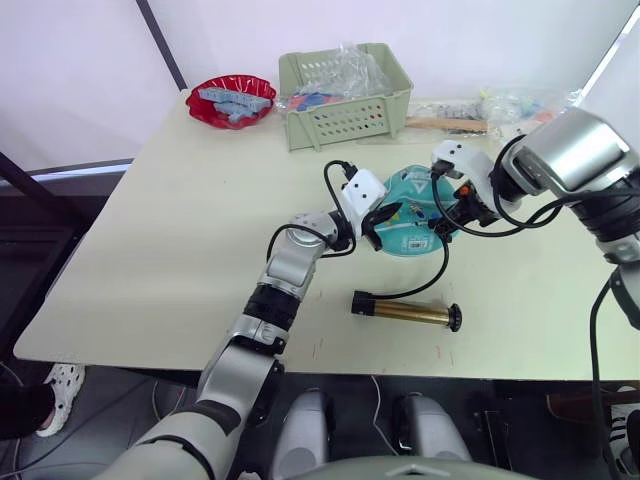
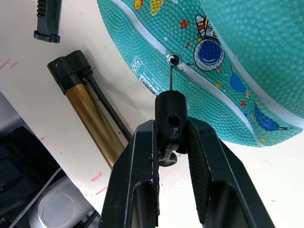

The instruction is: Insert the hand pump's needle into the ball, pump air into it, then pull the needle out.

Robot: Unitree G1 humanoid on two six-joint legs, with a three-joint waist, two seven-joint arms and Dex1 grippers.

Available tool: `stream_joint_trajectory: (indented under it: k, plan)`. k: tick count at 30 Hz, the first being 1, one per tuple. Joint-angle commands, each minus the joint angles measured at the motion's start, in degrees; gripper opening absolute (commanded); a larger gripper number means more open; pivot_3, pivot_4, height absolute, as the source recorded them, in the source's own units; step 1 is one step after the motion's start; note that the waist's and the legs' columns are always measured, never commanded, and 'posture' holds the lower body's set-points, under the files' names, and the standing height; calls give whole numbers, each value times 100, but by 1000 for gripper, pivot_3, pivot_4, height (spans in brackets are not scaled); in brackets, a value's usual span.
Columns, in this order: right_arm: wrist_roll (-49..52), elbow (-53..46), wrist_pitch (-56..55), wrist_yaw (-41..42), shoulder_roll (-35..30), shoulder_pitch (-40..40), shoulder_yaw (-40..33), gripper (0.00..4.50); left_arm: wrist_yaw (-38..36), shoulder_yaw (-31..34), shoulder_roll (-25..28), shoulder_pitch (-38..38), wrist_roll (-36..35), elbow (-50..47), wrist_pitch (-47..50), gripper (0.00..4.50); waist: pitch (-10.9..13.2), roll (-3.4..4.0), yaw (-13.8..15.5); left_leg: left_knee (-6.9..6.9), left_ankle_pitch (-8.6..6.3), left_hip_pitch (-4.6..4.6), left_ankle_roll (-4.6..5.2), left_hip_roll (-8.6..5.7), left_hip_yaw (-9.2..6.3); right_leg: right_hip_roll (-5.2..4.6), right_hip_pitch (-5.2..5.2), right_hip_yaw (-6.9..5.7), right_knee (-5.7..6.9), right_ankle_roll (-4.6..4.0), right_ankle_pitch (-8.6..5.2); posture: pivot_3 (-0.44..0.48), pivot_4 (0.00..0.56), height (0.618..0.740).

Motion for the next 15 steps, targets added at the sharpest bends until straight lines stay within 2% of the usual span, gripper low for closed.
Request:
stream_joint_trajectory:
  k: [1, 15]
  plan:
    - [-48, -43, -90, 26, -48, -149, -316, 317, -54, -181, -76, 90, 67, 89, 55, 45, 0, 0, 0, 0, 0, 0, 0, 0, 0, 0, 0, 0, 0, 0, 0, 0, 150, 738]
    - [-190, 85, -237, 81, 13, -66, -350, 317, -43, -175, -95, 93, 59, 82, 90, 45, 0, 0, 3, 1, 0, -1, 0, 0, 0, 0, 0, 0, 0, 0, 0, 0, 150, 738]
